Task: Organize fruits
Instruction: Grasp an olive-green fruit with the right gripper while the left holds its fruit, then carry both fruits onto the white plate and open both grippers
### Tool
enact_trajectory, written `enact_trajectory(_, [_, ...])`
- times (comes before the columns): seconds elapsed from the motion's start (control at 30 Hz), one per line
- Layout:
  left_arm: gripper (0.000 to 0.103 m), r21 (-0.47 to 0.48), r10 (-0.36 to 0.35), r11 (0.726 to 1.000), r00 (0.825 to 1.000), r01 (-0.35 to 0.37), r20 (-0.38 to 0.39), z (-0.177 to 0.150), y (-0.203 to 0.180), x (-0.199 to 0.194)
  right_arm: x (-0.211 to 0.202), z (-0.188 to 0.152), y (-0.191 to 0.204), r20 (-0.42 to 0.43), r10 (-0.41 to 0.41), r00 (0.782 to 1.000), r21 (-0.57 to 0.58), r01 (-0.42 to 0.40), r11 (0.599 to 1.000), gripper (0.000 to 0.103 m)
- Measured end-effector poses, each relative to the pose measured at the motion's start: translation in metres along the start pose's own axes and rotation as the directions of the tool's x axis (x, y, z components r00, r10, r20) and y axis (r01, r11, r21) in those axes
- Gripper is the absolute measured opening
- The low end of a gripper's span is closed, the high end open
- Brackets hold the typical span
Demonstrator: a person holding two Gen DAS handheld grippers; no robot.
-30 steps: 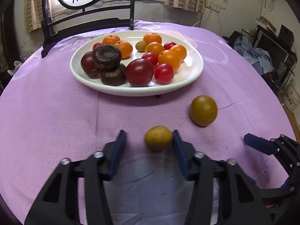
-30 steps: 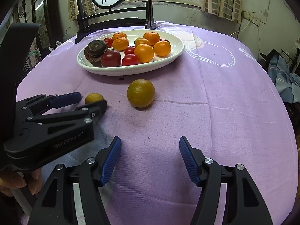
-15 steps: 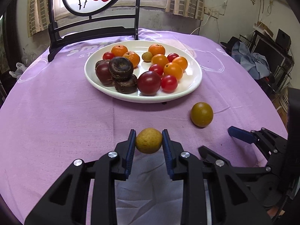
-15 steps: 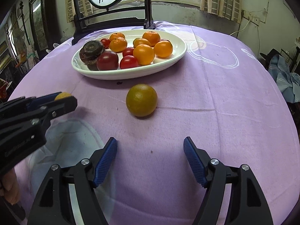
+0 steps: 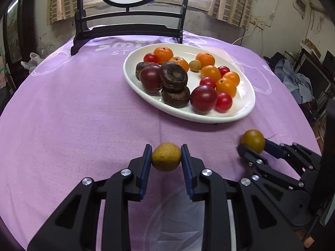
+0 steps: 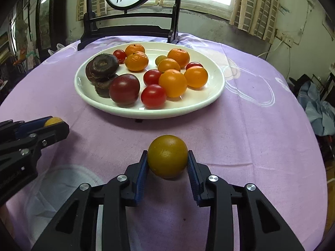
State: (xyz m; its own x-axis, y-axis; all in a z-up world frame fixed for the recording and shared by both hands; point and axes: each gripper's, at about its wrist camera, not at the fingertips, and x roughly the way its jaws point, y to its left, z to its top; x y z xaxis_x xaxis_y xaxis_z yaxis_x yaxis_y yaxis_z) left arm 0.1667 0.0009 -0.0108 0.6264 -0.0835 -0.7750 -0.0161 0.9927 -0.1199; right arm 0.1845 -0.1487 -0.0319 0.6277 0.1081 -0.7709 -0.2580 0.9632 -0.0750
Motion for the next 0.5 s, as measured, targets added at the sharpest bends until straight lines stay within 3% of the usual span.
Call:
enact_trajectory(0.23, [0.028,0.002,-0.003,1.000,1.000,0.003,0.001,-0.001,0.001,-0.001,-0.027,-0.017,-0.006,0.031,0.044,0.999,0.045,-0.045,0.998,0.037])
enact_trajectory(0.4, [0.028,-0.002,-0.016,1.000,1.000,0.016,0.023,0.002,-0.002,-0.015,-0.056,-0.017,-0.004,0.125,0.047,0.991,0.047,-0.053,0.997,0.037])
enact_trajectory(0.5, [0.028,0.024,-0.020,1.000,0.997,0.019,0.078,0.014,-0.009,-0.035,-0.073,-0.008,-0.004,0.195,0.055,0.979,0.038,-0.064,0.997,0.037])
